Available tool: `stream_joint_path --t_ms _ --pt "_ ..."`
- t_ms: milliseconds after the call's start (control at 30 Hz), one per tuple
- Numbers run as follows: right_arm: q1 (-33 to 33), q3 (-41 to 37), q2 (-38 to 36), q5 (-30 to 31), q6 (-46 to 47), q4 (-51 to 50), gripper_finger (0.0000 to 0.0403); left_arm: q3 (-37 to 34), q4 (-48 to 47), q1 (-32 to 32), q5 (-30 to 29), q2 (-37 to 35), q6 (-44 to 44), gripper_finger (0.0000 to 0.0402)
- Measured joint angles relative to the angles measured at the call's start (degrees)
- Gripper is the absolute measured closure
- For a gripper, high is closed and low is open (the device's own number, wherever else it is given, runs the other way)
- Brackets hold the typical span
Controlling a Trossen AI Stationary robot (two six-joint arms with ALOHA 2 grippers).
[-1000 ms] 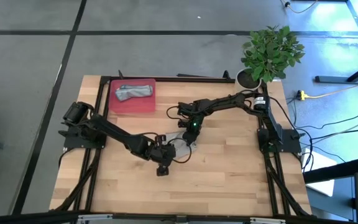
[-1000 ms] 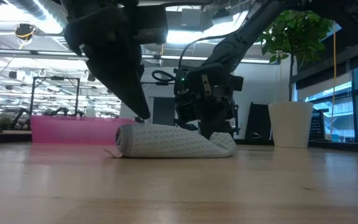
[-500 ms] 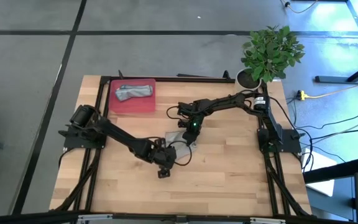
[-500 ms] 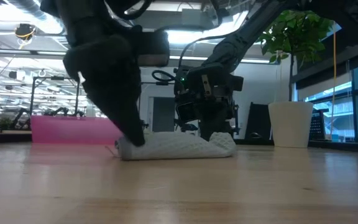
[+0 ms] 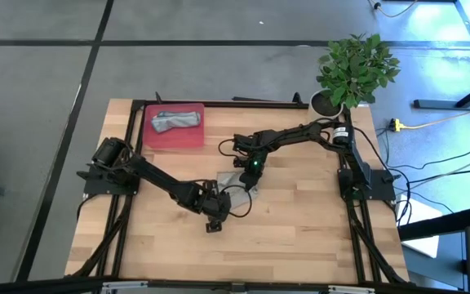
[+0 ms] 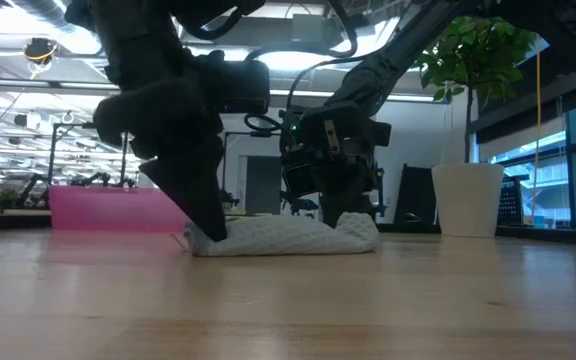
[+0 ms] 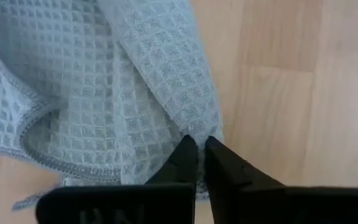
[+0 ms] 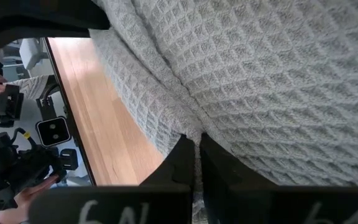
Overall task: Roll microfiber towels into tight, uniform cylinder then place into a basket
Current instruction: Roll the gray towel
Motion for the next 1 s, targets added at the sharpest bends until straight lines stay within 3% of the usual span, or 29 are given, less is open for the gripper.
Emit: stream_joint_path --t_ms 367,533,1000 --pt "1.22 0.02 0.03 0.02 -0.22 -1.15 0.0392 0.00 -2.29 3.21 3.06 -7.06 4.18 0.0401" --pt "1.60 0.00 0.03 0.13 -0.09 -1.35 0.0392 0.01 -2.80 7.44 8.55 -6.45 7.01 0.0401" --pt "1.60 0.00 0.03 0.24 -0.73 -1.42 0.0391 0.02 -5.49 13.83 9.59 -3.47 11.24 0.0401"
